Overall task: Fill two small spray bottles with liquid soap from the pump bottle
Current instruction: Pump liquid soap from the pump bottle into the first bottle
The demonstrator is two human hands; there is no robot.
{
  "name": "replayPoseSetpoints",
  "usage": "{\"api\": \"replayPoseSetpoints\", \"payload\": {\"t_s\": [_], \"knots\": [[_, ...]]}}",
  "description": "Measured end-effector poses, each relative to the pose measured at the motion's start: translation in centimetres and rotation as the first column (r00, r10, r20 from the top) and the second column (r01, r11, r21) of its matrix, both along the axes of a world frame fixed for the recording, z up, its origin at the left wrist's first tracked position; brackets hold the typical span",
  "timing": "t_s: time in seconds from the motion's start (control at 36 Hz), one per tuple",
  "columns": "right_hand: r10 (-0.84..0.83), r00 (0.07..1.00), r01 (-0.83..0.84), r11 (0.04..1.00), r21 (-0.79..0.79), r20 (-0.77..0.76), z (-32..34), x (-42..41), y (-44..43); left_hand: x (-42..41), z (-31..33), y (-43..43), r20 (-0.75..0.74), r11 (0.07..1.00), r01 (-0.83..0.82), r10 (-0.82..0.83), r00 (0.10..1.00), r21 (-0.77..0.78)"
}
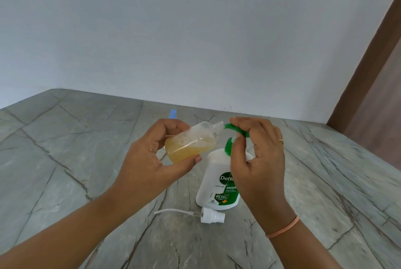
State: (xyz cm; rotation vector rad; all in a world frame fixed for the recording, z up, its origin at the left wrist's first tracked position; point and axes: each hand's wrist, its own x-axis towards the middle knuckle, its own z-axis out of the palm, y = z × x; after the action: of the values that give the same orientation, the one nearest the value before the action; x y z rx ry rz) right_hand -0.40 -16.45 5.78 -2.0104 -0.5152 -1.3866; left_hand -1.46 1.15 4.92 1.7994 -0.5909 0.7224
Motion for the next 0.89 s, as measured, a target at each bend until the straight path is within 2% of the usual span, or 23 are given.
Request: {"api": "replayPoseSetpoints", "payload": {"t_s": [0.89], "knots": [[0.021, 0.999, -0.021, 1.000, 0.004, 0.024, -0.4, 0.2, 0.0, -0.1, 0.2, -0.1, -0.007, 1.000, 0.005, -0.005, 1.000, -0.025]]}}
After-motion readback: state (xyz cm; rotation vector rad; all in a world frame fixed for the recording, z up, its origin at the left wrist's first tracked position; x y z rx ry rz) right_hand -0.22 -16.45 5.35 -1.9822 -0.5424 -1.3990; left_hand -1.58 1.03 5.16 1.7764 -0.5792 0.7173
